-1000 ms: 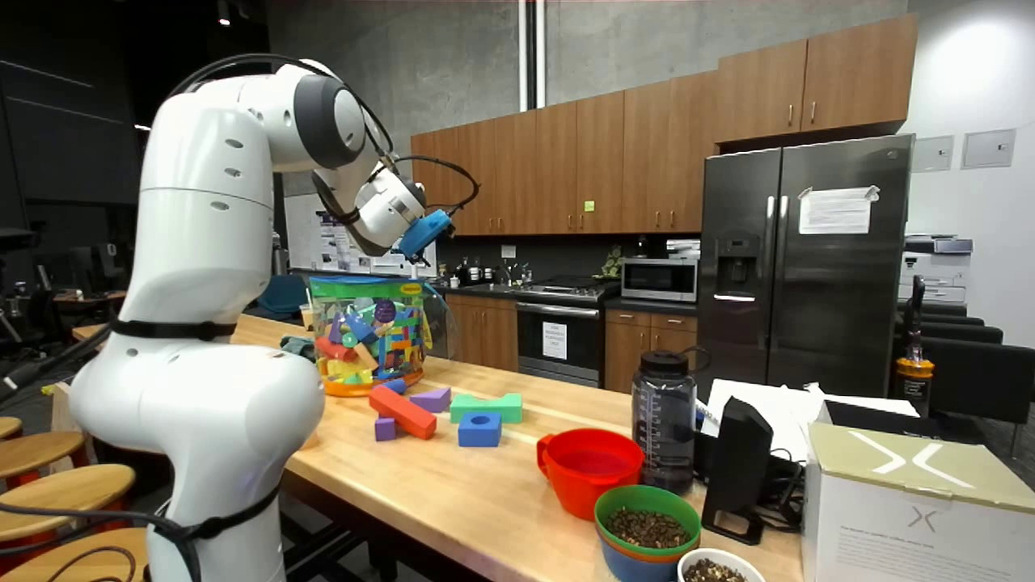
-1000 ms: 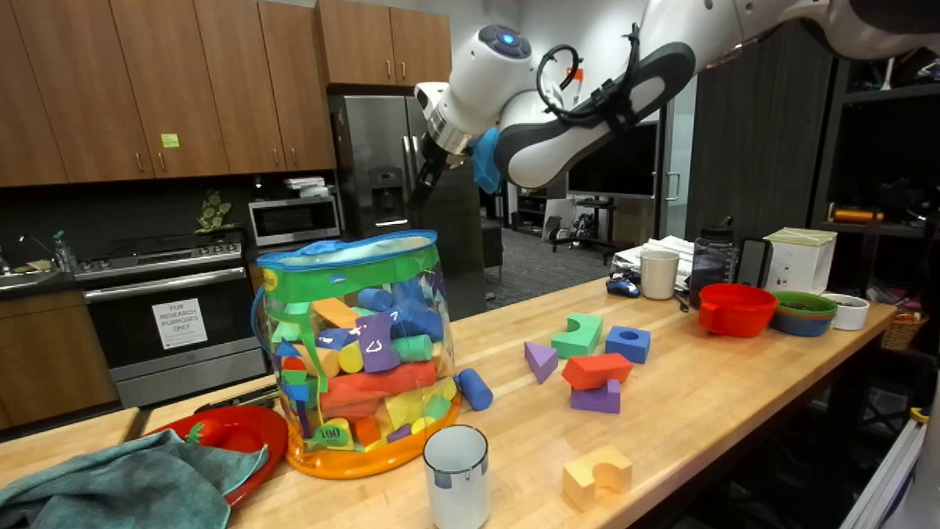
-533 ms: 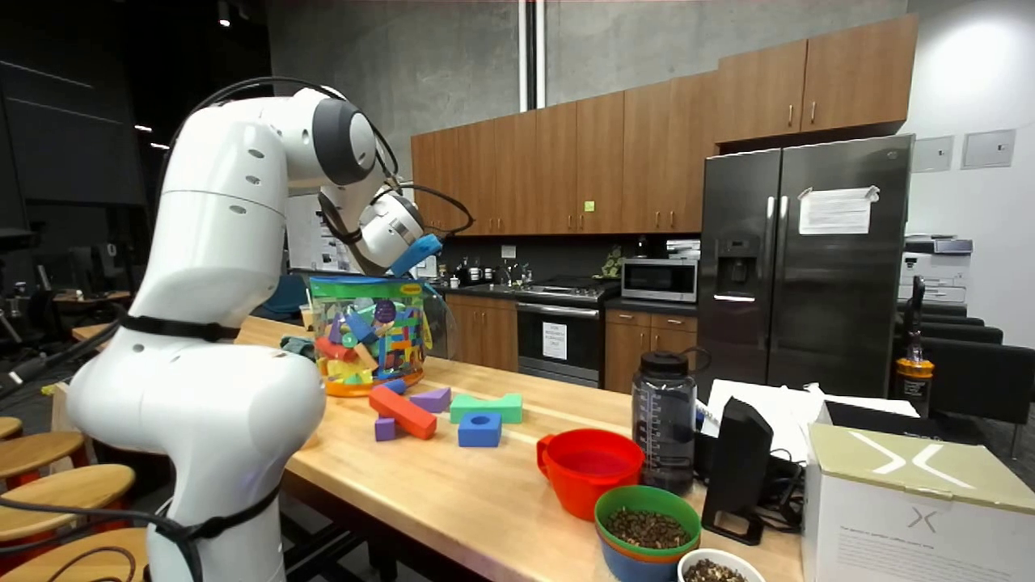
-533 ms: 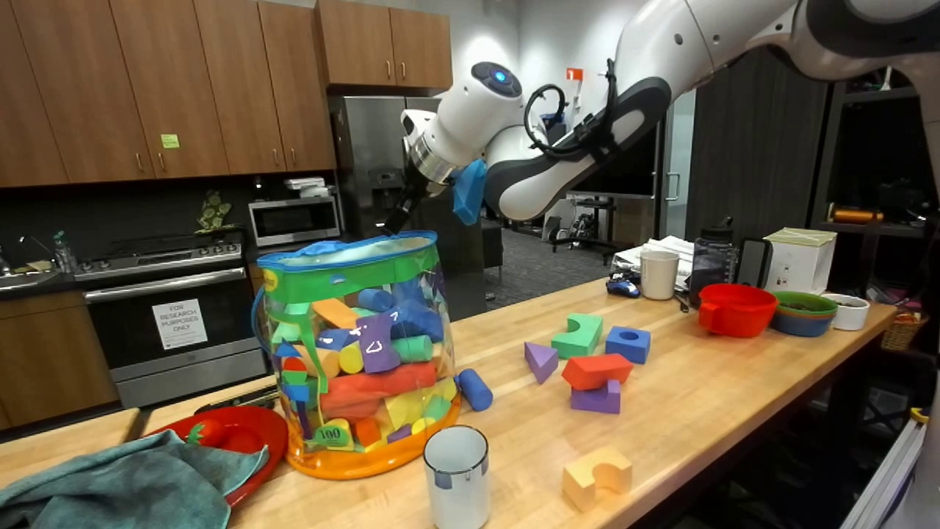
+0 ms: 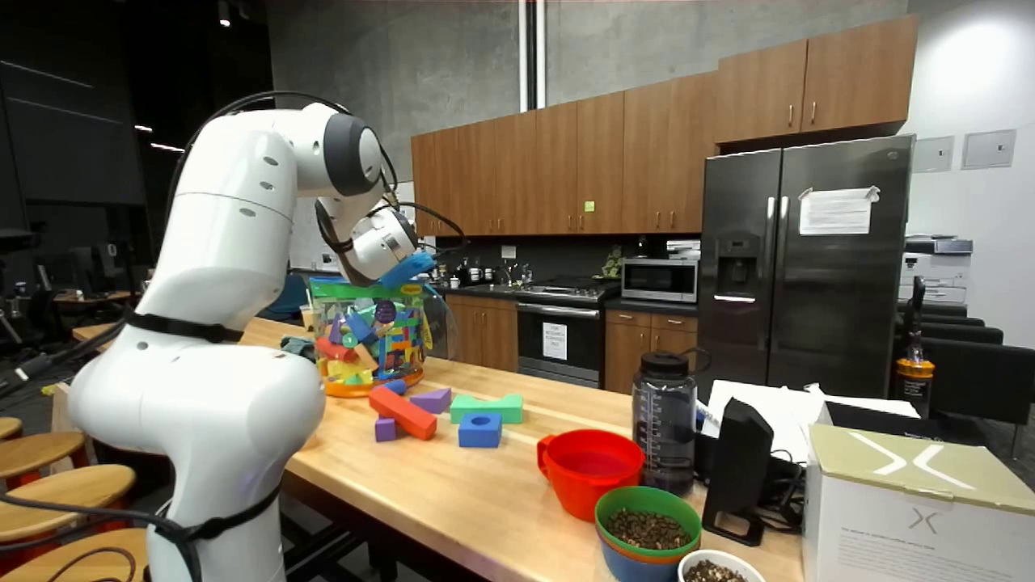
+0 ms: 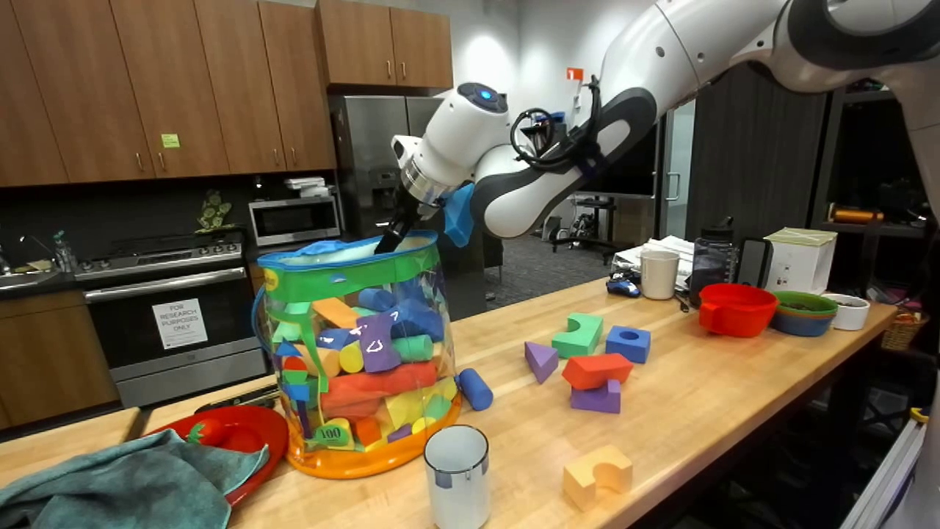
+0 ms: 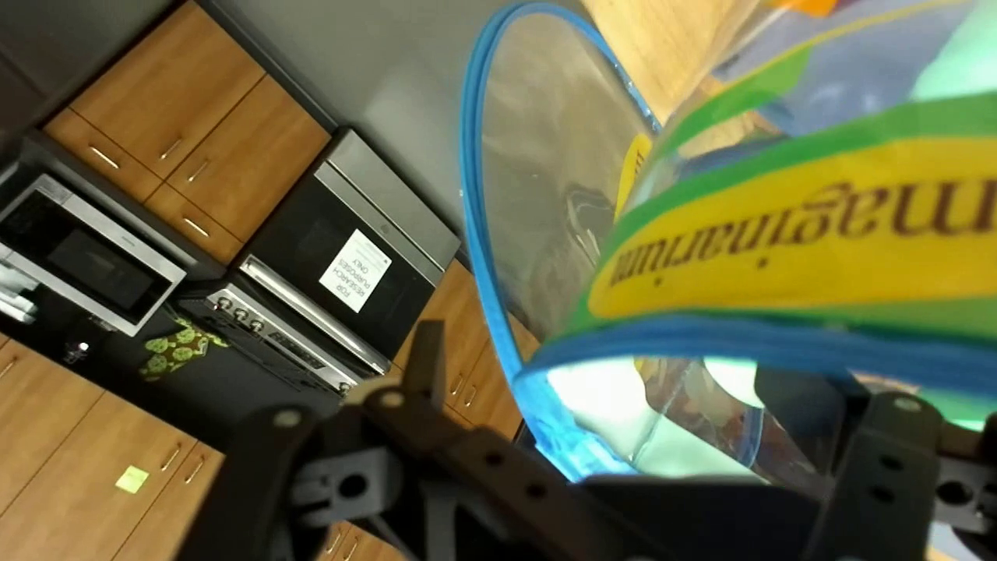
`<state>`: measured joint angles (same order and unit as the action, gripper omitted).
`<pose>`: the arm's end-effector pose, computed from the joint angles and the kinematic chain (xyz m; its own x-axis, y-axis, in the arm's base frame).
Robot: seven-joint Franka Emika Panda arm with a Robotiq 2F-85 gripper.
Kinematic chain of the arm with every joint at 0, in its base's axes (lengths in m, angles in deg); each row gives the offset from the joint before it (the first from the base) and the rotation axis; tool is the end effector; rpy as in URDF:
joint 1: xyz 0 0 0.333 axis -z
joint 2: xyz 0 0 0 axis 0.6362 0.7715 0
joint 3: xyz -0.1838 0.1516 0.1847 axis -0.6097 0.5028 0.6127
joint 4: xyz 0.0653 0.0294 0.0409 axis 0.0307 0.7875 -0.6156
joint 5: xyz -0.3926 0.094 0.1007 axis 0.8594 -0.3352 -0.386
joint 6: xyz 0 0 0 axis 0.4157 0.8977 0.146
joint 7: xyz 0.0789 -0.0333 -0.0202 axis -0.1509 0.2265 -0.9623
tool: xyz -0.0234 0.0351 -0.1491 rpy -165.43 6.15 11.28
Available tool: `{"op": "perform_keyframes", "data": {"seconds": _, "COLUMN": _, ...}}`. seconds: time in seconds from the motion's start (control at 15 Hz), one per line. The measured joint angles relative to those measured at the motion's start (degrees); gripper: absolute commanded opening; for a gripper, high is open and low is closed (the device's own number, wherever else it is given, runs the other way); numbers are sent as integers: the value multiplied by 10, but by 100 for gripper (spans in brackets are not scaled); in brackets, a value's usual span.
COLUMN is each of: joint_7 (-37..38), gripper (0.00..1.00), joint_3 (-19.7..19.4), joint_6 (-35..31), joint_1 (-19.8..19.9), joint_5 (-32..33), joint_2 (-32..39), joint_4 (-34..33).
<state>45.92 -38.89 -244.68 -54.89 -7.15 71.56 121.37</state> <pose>0.6487 0.3569 0.4147 0.3469 0.6984 0.6260 0.5836 -0.6832 0.4389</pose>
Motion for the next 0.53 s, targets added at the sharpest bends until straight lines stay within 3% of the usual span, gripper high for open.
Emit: {"op": "perform_keyframes", "data": {"seconds": 0.53, "joint_7": -40, "gripper": 100, "joint_3": 0, "joint_6": 80, "joint_1": 18, "joint_5": -1, "joint_2": -17, "joint_4": 9}}
